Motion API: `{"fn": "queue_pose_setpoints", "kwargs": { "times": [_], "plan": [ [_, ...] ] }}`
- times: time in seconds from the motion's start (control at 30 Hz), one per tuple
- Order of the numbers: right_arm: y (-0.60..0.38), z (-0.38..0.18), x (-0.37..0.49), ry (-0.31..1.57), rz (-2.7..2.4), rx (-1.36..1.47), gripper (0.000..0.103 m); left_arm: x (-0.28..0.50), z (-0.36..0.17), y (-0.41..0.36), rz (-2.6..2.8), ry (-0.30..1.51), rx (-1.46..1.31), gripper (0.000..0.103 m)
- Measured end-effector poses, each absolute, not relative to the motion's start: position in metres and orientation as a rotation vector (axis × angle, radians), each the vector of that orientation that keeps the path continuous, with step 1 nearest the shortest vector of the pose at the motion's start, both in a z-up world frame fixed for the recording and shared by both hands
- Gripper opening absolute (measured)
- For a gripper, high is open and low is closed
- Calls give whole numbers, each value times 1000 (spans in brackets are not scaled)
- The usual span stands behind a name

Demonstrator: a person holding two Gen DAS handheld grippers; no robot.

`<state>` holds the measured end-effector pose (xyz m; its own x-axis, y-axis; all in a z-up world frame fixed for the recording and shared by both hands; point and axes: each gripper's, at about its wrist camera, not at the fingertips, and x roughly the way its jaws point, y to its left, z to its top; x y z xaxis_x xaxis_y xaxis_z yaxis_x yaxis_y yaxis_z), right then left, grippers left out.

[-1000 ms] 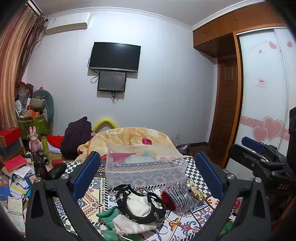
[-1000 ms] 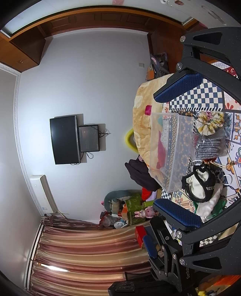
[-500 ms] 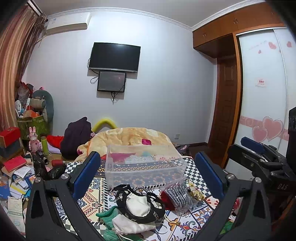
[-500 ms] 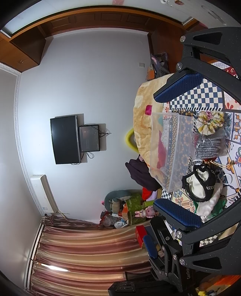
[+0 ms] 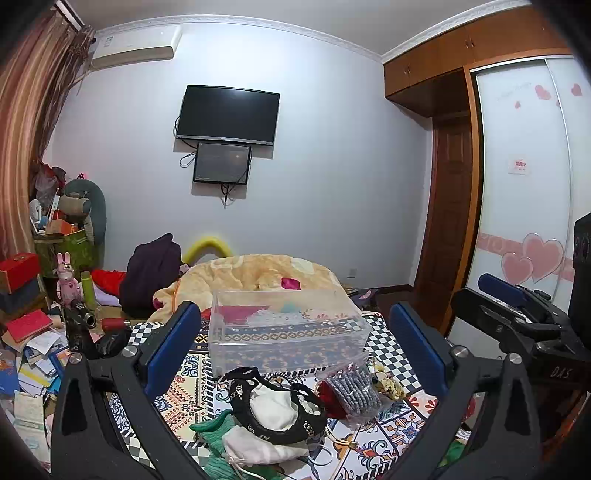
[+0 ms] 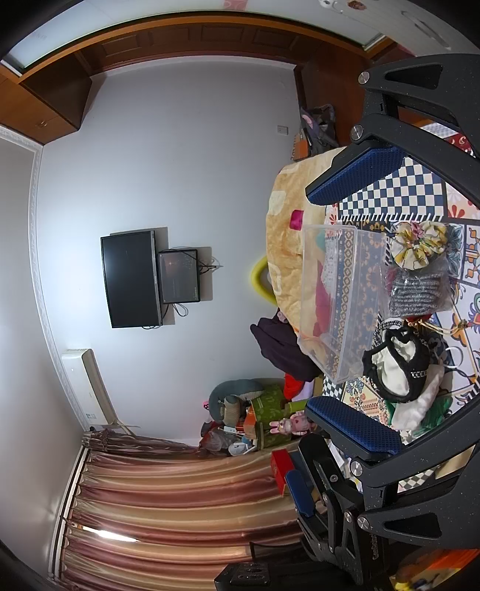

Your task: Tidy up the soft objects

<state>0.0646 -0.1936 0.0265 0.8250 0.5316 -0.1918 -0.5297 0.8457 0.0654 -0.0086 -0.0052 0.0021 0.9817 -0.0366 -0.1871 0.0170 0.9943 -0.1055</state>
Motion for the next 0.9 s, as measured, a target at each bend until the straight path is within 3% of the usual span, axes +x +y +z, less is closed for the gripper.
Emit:
{"fn": "queue_pose_setpoints", "kwargs": {
  "times": [0.33, 0.7, 0.77, 0.8, 0.83, 0.9],
  "plan": [
    [-199, 17, 74, 228, 515, 9, 103, 0, -10, -2, -24, 228, -99, 103],
    [-205, -38, 101, 429, 473, -39, 103, 39, -79, 5, -19, 451, -111, 103],
    [-209, -49, 107, 476, 463, -34, 103, 47, -87, 7, -18, 477, -122, 97],
    [-210, -53, 109, 495, 461, -30, 100, 51, -92, 9, -26, 495, -134, 84],
    [-213, -58, 112, 522, 463, -24, 95, 54, -96, 9, -29, 517, -143, 79],
    [-216, -62, 117, 554, 467, -11, 88, 58, -103, 13, -33, 541, -162, 75]
  ]
}}
